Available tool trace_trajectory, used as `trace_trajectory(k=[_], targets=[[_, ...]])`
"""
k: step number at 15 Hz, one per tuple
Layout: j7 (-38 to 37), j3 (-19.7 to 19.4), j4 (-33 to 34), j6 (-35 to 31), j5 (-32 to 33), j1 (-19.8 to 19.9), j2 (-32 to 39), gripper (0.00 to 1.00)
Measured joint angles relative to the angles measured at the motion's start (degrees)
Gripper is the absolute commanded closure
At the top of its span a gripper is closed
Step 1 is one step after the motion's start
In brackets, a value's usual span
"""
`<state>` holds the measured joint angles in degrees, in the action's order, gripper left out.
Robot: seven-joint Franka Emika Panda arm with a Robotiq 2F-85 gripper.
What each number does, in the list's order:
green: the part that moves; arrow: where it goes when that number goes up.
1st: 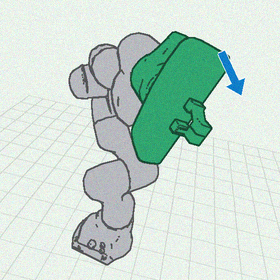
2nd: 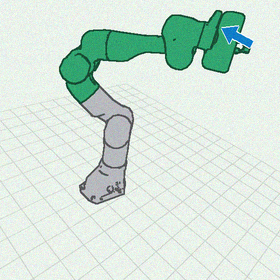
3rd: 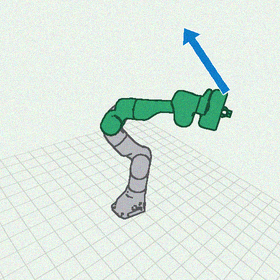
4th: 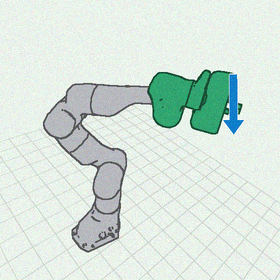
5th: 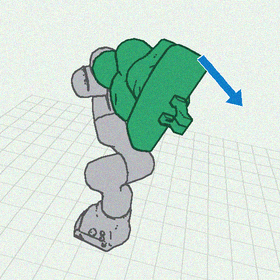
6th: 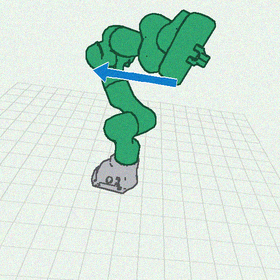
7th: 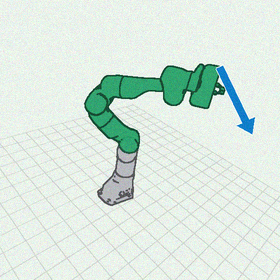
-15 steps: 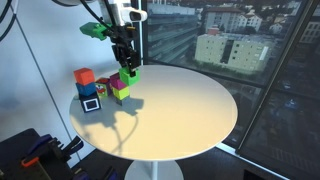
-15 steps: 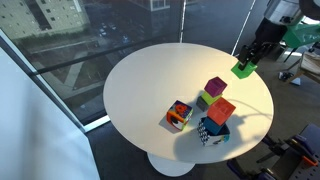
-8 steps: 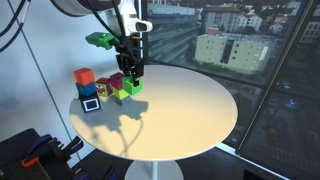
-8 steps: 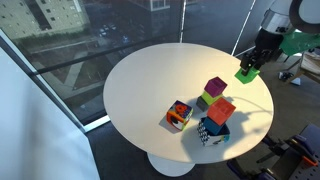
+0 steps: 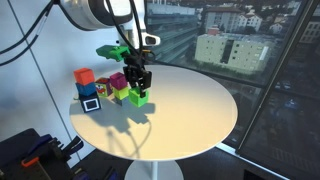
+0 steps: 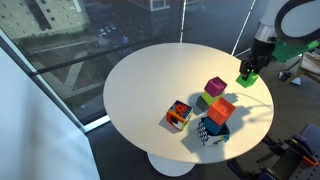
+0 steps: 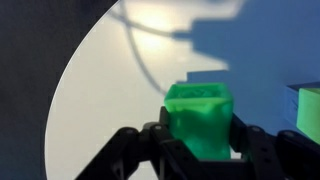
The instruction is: Take the green block off the stack and place it on the table
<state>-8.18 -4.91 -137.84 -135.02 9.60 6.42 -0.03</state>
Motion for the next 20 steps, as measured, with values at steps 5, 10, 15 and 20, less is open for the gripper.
trace_trajectory(k=[5, 10, 15, 20], targets=[[-0.02, -0.24, 1.65, -0.16, 1.79, -0.04, 4.27, 0.71], [-1.74, -0.51, 2.24, -1.64, 5.92, -0.5, 7.05, 0.71], [-2.8, -0.78, 2.36, -2.96, 7.48, -0.89, 7.84, 0.46], [-2.8, -0.78, 2.24, -2.96, 7.48, -0.94, 7.97, 0.46]])
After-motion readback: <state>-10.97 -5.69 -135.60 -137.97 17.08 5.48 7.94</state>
